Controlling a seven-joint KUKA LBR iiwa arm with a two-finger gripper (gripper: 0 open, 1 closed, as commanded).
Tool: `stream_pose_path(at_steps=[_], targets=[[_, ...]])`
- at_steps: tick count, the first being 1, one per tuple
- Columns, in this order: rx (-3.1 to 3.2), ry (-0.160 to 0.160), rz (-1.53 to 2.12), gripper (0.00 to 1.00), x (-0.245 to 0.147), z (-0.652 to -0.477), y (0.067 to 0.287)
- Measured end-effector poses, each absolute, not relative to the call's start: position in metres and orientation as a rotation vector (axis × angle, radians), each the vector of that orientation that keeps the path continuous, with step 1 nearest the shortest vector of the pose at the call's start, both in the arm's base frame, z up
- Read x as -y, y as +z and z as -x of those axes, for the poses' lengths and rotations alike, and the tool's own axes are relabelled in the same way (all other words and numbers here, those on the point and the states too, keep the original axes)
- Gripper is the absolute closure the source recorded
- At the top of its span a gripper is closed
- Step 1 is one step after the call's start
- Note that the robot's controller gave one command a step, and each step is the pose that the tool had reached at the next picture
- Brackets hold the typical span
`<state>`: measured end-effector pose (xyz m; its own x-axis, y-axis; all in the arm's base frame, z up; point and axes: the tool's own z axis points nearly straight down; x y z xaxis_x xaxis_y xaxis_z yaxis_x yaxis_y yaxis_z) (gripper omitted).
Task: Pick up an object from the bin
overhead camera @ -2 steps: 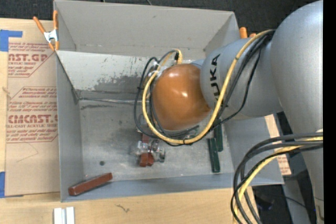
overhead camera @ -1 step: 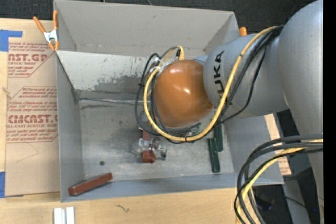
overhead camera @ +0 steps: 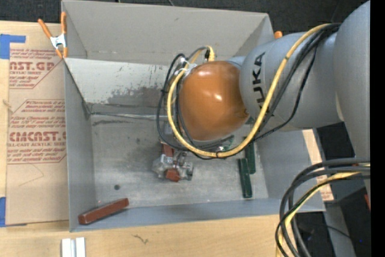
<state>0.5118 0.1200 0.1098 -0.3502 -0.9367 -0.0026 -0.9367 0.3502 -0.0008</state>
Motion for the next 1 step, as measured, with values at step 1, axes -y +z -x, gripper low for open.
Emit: stream_pose_path(at_steps=[1], targets=[[-2.582,0.002,1.788,1.0,-0.121,-0.5114,0.1175]])
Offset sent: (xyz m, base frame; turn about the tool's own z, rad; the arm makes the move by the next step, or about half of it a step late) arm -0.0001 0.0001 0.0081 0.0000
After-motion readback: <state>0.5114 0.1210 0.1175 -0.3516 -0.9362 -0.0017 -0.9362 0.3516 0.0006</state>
